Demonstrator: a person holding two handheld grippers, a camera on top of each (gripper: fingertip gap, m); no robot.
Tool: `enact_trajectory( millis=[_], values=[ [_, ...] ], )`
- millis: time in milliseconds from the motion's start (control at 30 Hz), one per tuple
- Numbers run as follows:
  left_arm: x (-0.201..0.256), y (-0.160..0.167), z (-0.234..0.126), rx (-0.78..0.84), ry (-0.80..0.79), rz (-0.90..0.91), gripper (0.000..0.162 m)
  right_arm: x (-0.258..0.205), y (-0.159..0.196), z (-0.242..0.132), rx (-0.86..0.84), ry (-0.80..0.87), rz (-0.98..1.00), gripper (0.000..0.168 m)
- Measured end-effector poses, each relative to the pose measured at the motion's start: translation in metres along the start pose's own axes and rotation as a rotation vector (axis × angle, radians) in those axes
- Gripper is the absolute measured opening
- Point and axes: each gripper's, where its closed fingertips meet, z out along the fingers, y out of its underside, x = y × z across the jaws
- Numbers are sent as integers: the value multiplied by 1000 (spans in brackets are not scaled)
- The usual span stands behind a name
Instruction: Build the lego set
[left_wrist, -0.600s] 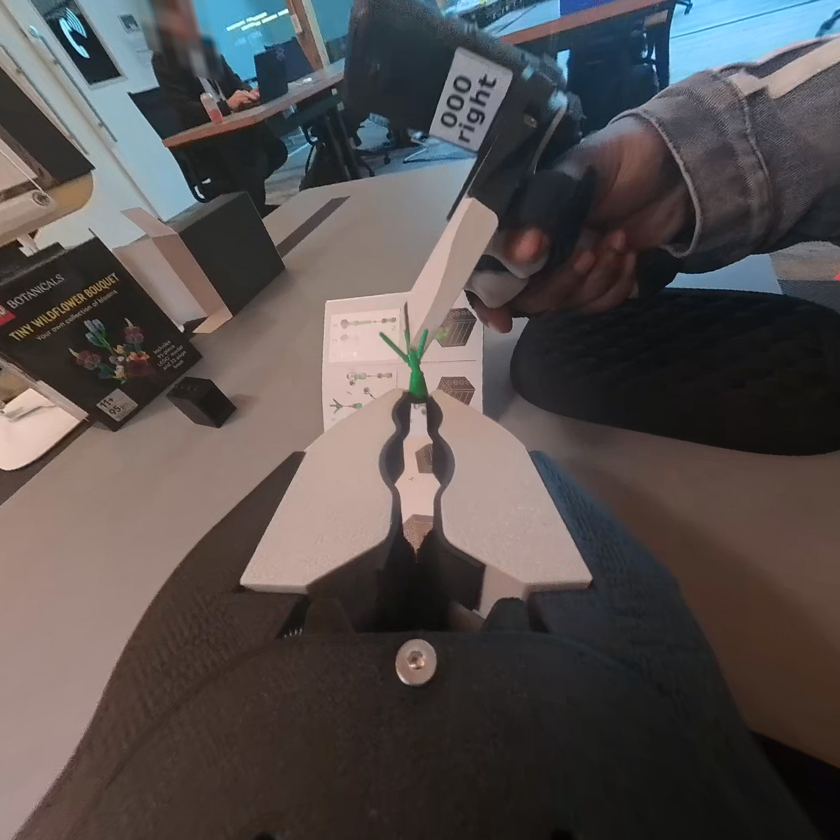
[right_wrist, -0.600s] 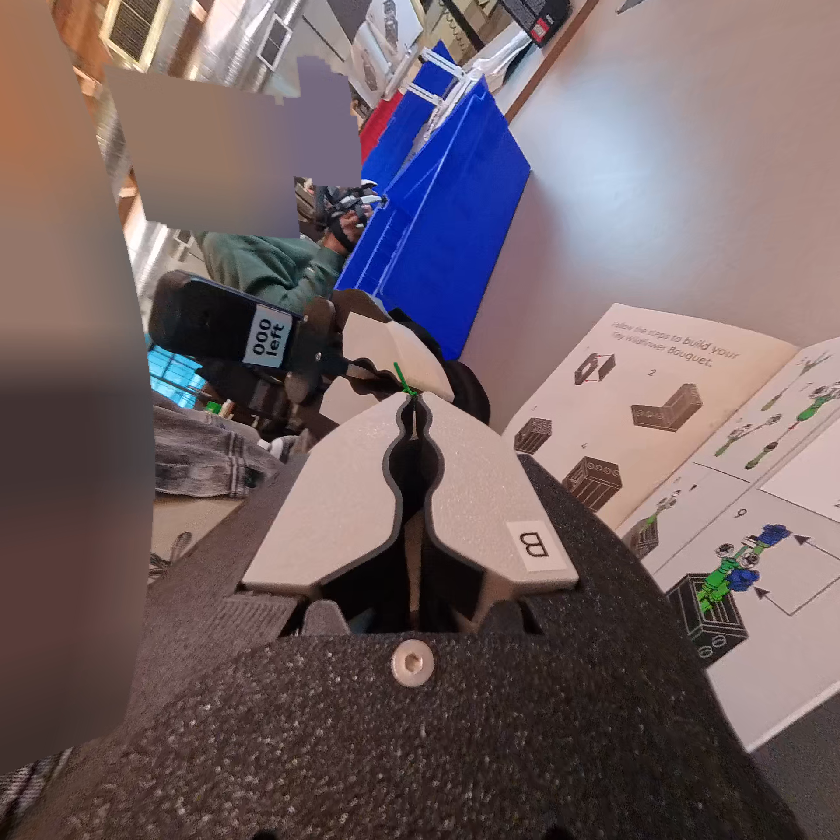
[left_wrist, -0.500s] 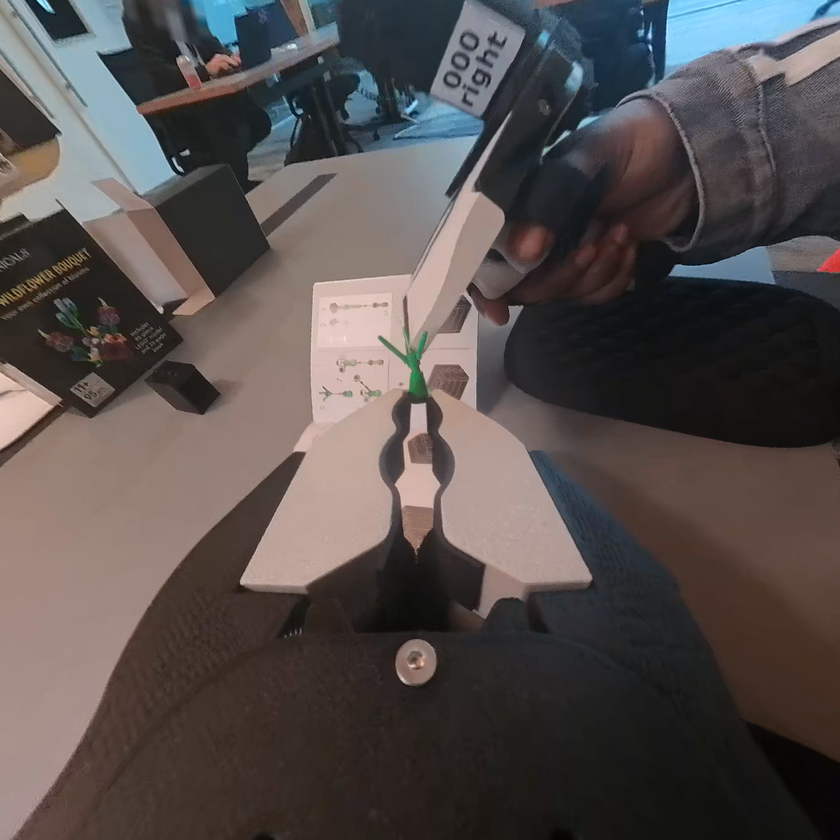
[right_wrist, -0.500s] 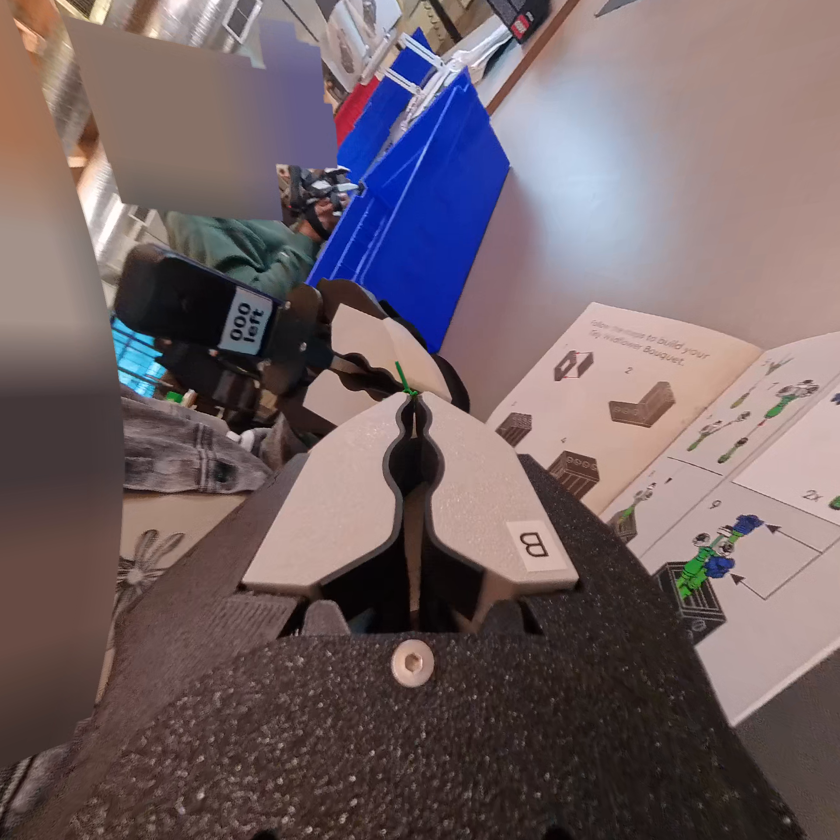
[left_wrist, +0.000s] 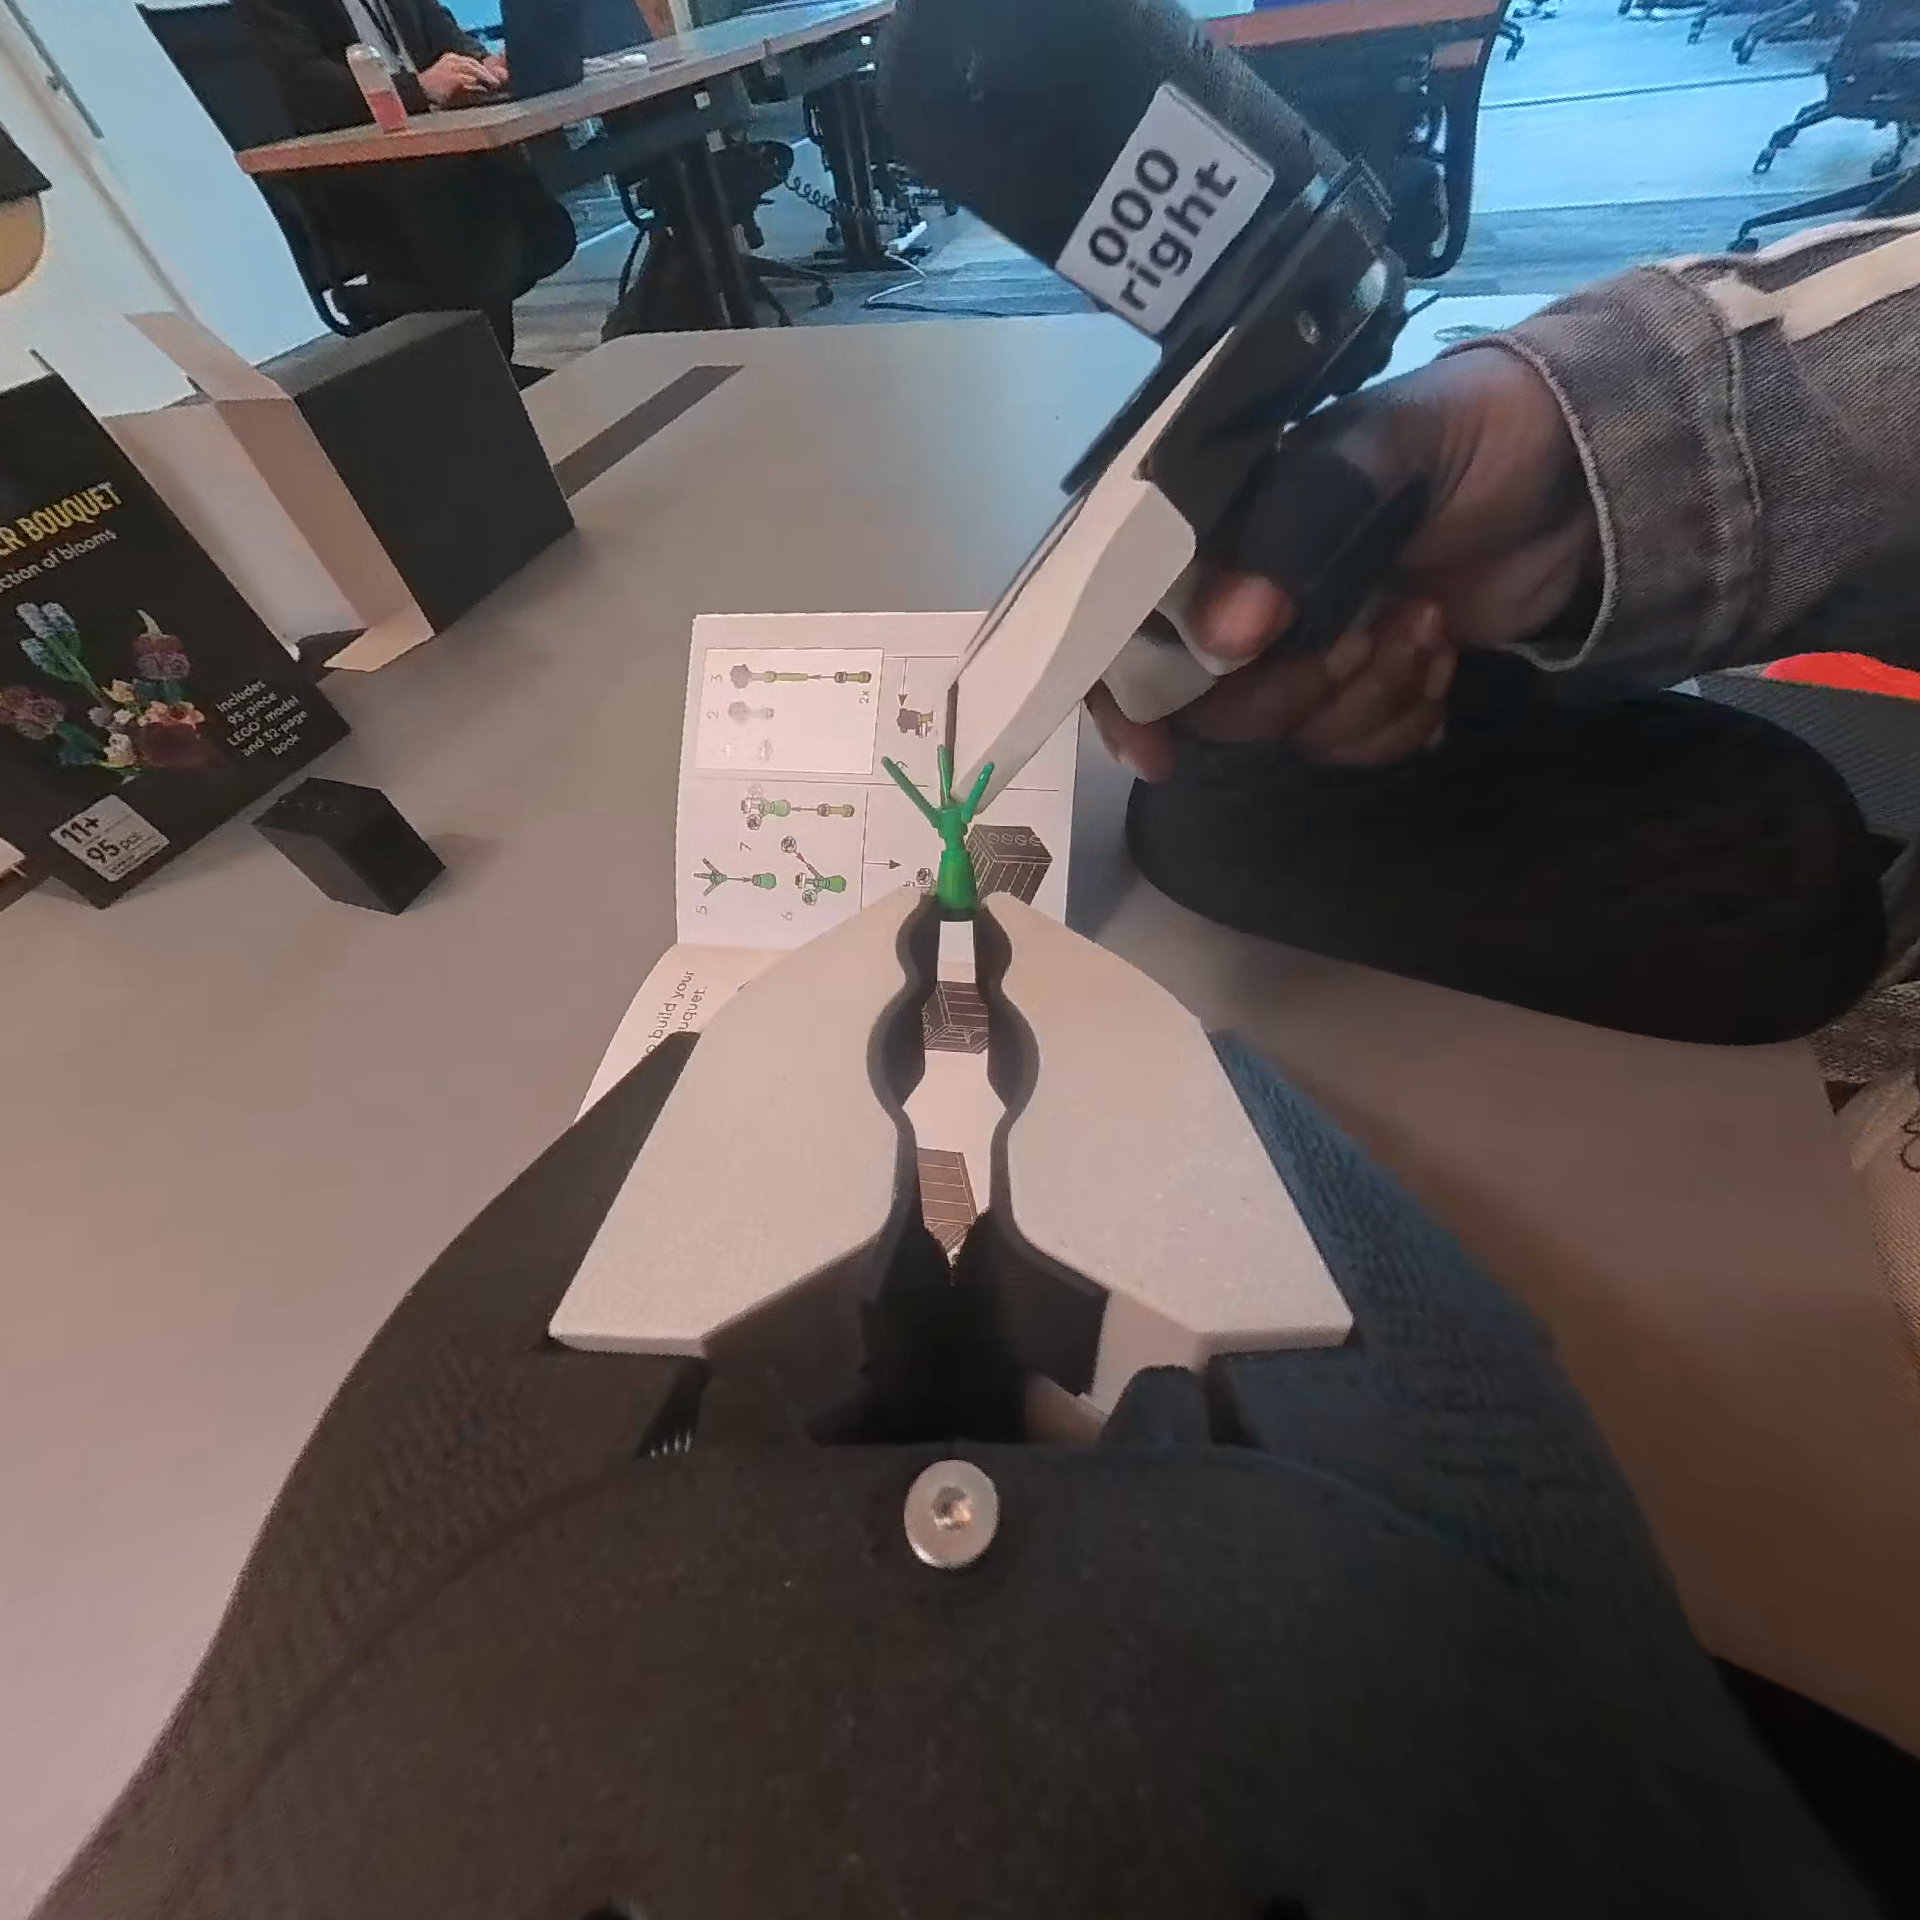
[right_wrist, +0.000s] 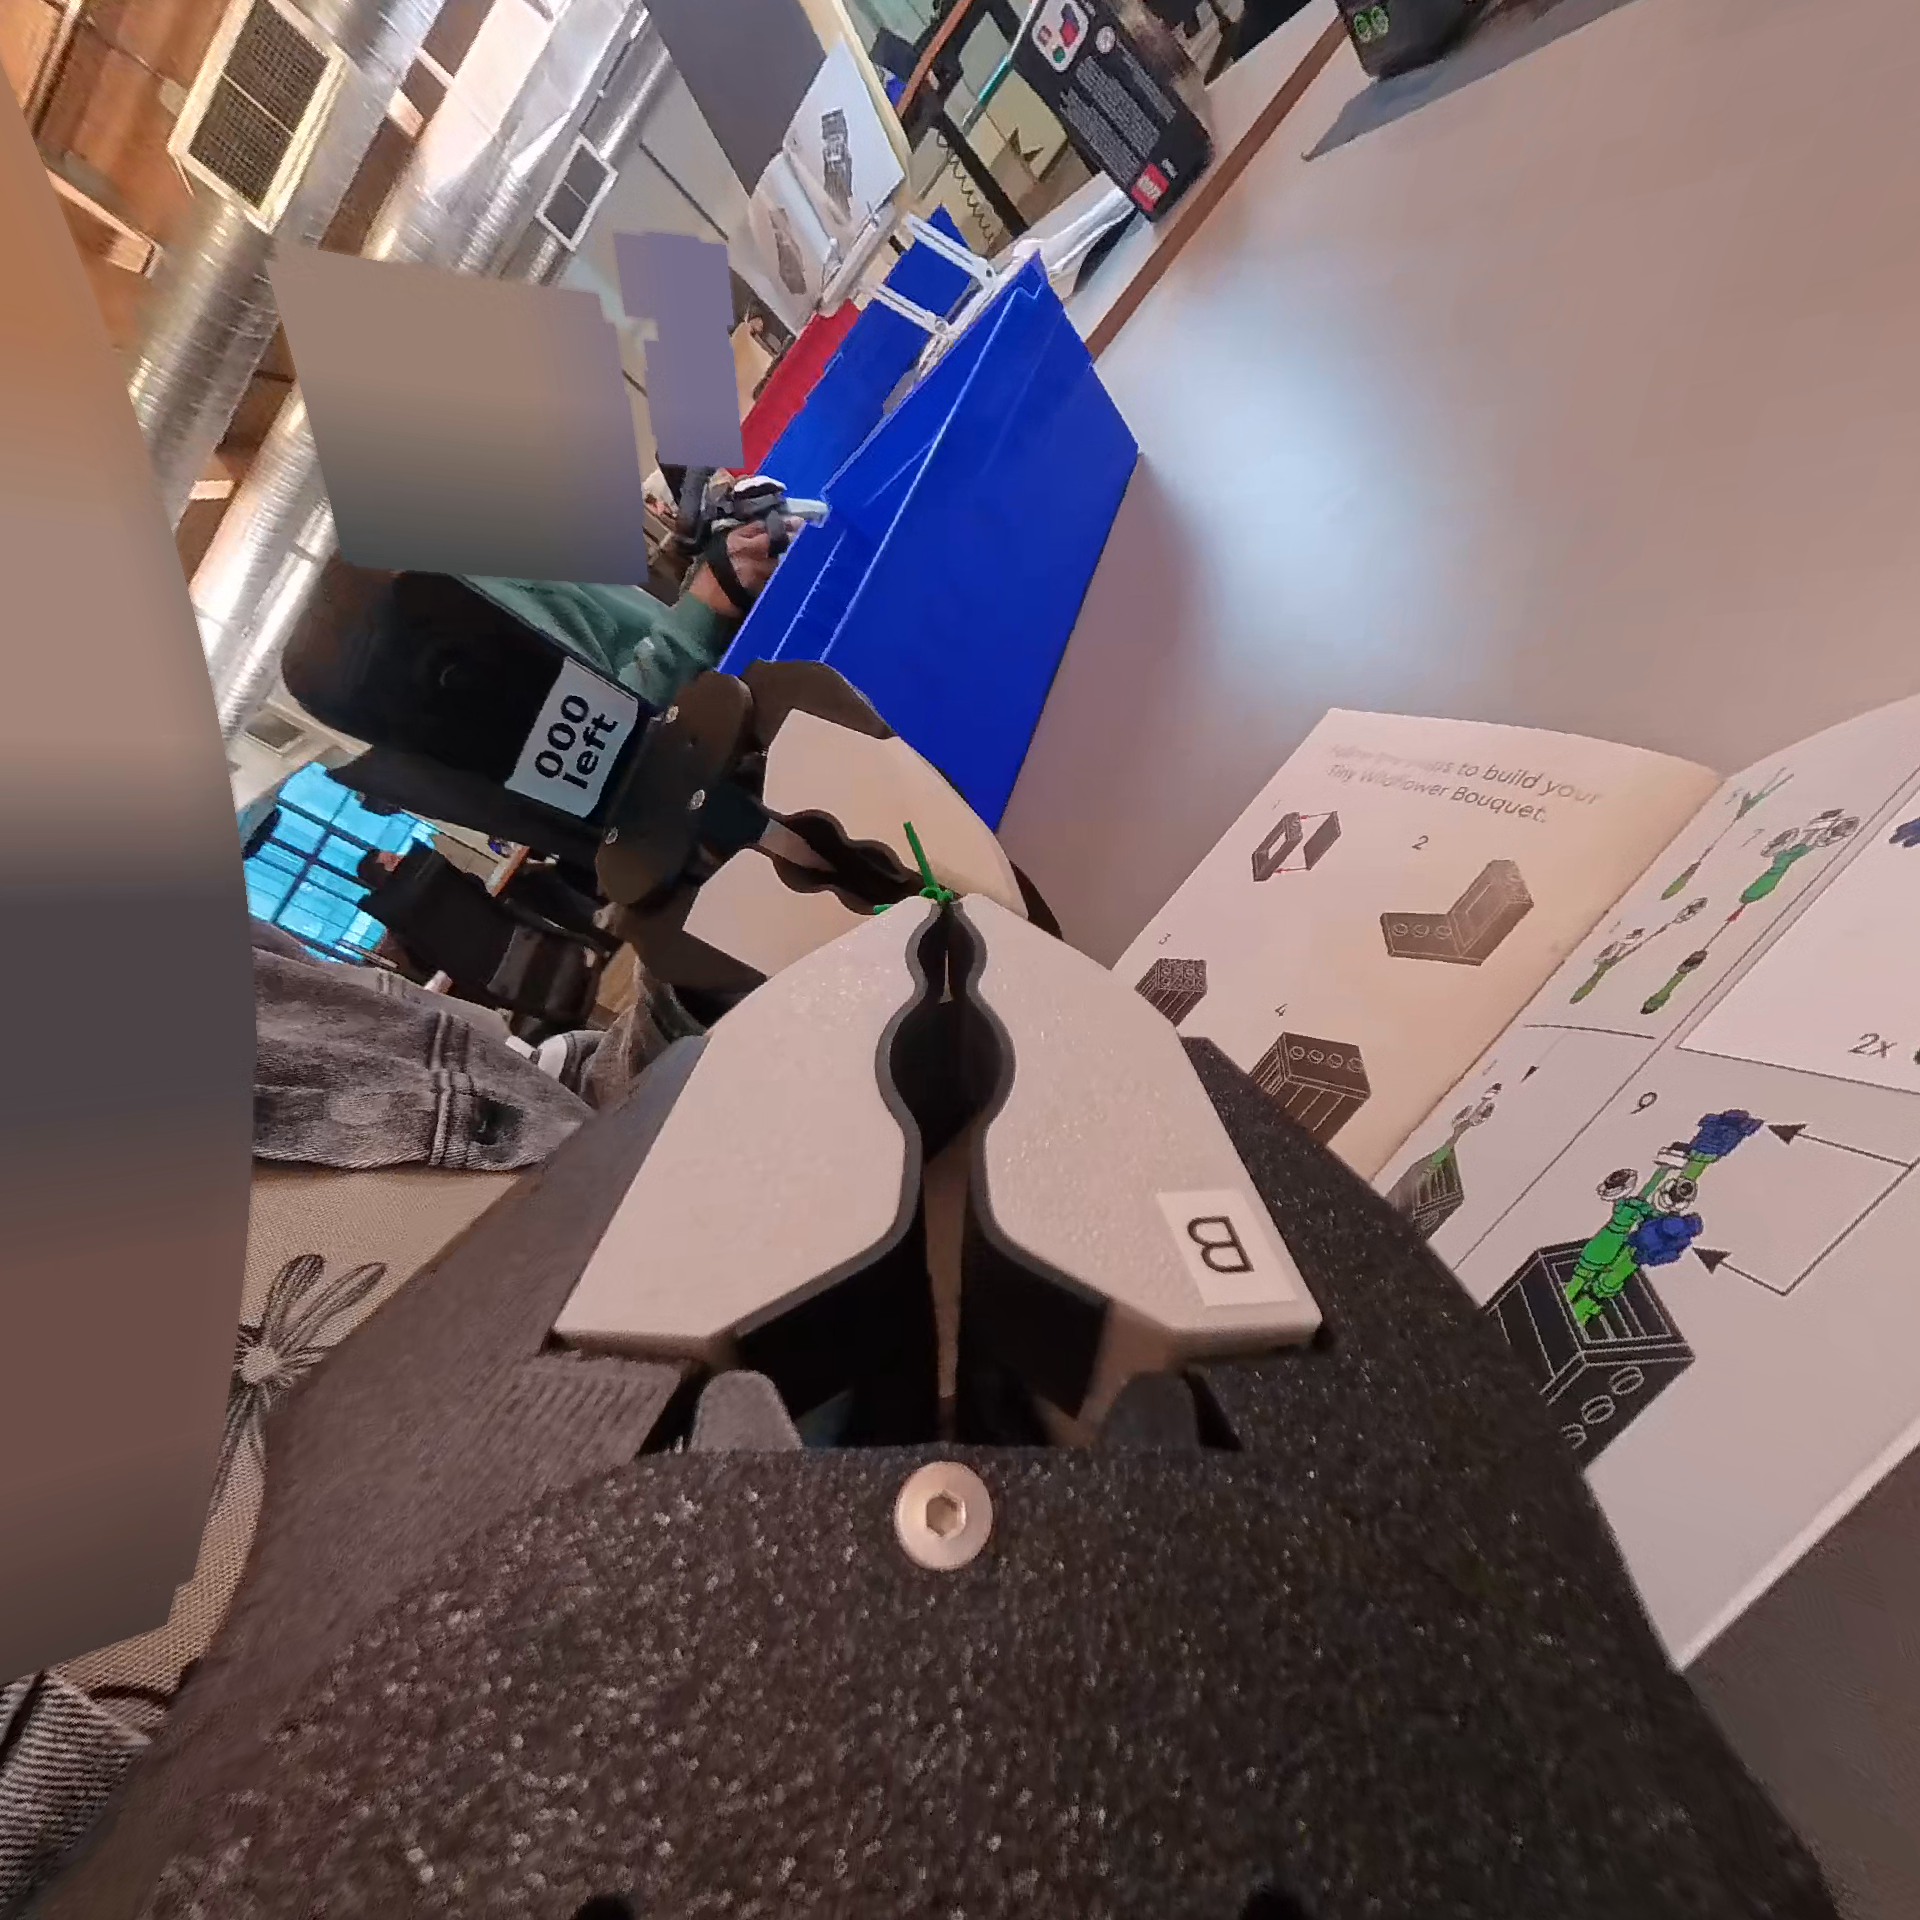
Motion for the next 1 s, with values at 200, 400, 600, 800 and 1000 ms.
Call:
enact_trajectory(
  millis=[200,400,600,800,1000],
  values=[
    [-12,3,-3,-15,-54,-45,7,-2,23,15,-60,-35,46,0],
    [-14,3,-8,2,-58,-65,7,14,0,-9,1,122,-86,0],
    [-9,4,-18,-1,-110,-72,7,9,-25,-3,-150,353,-438,23],
    [-13,7,-21,4,-131,-115,7,55,5,25,-436,475,-461,20],
    [-14,6,-22,23,-119,-137,7,76,12,34,-542,608,-555,15]
  ],
)
